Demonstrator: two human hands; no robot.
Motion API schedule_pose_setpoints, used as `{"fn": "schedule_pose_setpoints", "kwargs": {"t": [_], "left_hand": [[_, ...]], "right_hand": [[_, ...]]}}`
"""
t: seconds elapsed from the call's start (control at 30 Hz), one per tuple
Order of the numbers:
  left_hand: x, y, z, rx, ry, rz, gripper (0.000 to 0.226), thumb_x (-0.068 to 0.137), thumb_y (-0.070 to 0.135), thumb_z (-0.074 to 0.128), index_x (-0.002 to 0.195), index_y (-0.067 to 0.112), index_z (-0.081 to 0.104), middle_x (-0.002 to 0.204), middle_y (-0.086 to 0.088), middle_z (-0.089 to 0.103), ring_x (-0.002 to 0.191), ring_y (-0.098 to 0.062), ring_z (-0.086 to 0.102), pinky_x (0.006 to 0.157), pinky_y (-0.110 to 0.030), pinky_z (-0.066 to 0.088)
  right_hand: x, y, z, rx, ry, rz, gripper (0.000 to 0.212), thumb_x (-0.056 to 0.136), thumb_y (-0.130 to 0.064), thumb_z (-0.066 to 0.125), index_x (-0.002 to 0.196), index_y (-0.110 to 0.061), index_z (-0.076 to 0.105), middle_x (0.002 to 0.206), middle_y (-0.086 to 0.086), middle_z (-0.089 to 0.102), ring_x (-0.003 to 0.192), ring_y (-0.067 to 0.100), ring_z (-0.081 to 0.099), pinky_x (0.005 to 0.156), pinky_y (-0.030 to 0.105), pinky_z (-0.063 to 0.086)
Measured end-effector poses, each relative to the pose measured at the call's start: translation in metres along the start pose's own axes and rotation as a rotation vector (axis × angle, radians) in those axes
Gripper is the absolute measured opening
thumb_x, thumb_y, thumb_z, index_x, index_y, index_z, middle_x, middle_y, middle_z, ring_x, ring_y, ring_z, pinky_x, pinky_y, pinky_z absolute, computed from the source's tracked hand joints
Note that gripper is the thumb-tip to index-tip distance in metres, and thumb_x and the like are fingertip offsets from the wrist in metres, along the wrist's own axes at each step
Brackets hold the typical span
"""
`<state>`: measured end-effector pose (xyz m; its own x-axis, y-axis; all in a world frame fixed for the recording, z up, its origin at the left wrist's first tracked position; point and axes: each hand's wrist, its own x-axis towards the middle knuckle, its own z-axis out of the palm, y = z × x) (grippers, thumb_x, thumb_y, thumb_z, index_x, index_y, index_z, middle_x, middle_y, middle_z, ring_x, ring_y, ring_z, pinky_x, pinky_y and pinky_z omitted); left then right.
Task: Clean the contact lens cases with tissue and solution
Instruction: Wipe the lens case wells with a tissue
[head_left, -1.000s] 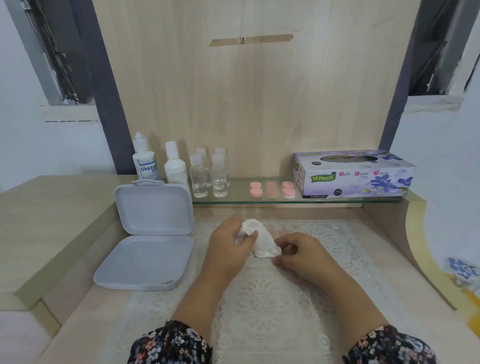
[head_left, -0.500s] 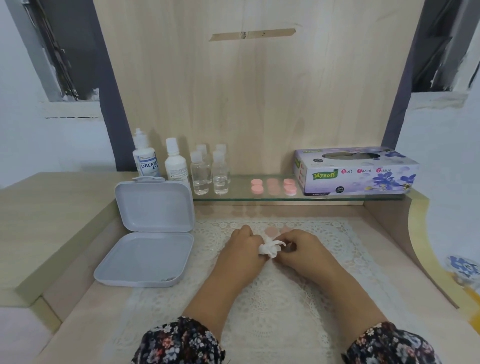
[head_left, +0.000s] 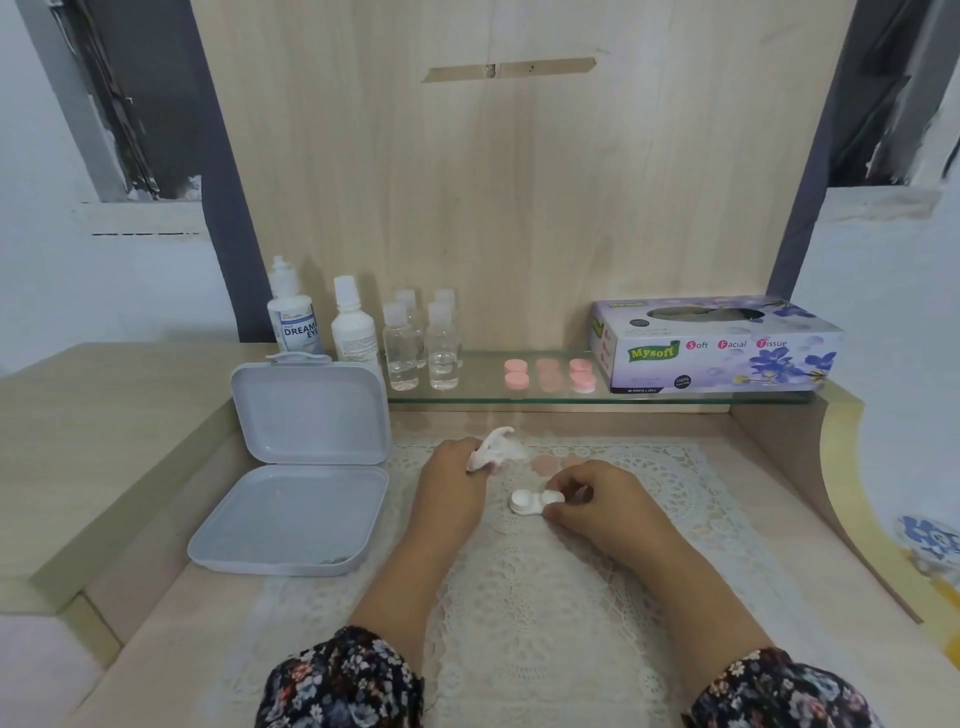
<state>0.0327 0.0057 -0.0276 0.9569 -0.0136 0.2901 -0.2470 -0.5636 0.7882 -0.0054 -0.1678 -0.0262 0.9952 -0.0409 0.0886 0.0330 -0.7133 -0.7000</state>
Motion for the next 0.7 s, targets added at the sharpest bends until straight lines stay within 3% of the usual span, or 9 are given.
{"fn": "schedule_pose_setpoints", "kwargs": {"t": [0.1,0.2,0.3,0.37,0.5,0.7], "left_hand": [[-0.005,0.000,-0.001,0.047,-0.048,0.141,0.022,0.088,0.004,0.056,0.096,0.016,0.072,0.092,0.008,0.058,0.086,-0.010,0.053,0.070,-0.006,0.035],[-0.012,0.005,0.003,0.131,-0.194,0.287,0.023,0.083,0.007,0.062,0.098,0.019,0.073,0.092,0.007,0.064,0.089,-0.009,0.050,0.074,-0.010,0.033],[-0.012,0.010,0.008,0.396,-0.325,0.341,0.014,0.087,0.020,0.061,0.098,0.024,0.069,0.076,0.014,0.053,0.087,-0.009,0.037,0.062,-0.016,0.028],[-0.014,0.012,0.011,0.461,-0.301,0.340,0.017,0.088,0.020,0.060,0.102,0.023,0.068,0.075,0.012,0.047,0.089,-0.008,0.038,0.064,-0.019,0.029],[-0.026,0.022,0.011,0.509,-0.198,0.363,0.036,0.089,0.024,0.060,0.125,0.024,0.053,0.099,-0.001,0.049,0.093,-0.018,0.048,0.072,-0.028,0.040],[-0.027,0.025,0.015,0.569,-0.155,0.300,0.036,0.090,0.020,0.059,0.122,0.018,0.044,0.103,-0.005,0.050,0.083,-0.019,0.042,0.067,-0.029,0.035]], "right_hand": [[0.000,-0.001,0.000,0.025,-0.005,0.015,0.013,0.078,-0.025,0.073,0.090,-0.025,0.070,0.086,-0.011,0.063,0.074,0.003,0.059,0.065,0.022,0.048],[-0.002,-0.002,-0.001,0.038,-0.009,0.015,0.013,0.077,-0.024,0.073,0.091,-0.025,0.071,0.081,-0.010,0.064,0.068,0.004,0.059,0.061,0.022,0.047],[-0.002,-0.004,-0.002,0.065,-0.022,0.024,0.009,0.076,-0.023,0.072,0.083,-0.026,0.071,0.073,-0.008,0.067,0.060,0.004,0.059,0.057,0.021,0.046],[-0.003,-0.004,-0.002,0.072,-0.024,0.034,0.009,0.075,-0.022,0.072,0.083,-0.026,0.071,0.073,-0.007,0.068,0.059,0.004,0.060,0.057,0.022,0.047],[-0.004,-0.006,-0.003,0.066,-0.017,0.051,0.016,0.075,-0.016,0.069,0.088,-0.025,0.071,0.075,-0.008,0.066,0.063,0.006,0.060,0.059,0.023,0.047],[-0.004,-0.007,-0.001,0.042,0.008,0.063,0.014,0.076,-0.021,0.069,0.087,-0.030,0.071,0.075,-0.008,0.067,0.066,0.008,0.062,0.061,0.027,0.050]]}}
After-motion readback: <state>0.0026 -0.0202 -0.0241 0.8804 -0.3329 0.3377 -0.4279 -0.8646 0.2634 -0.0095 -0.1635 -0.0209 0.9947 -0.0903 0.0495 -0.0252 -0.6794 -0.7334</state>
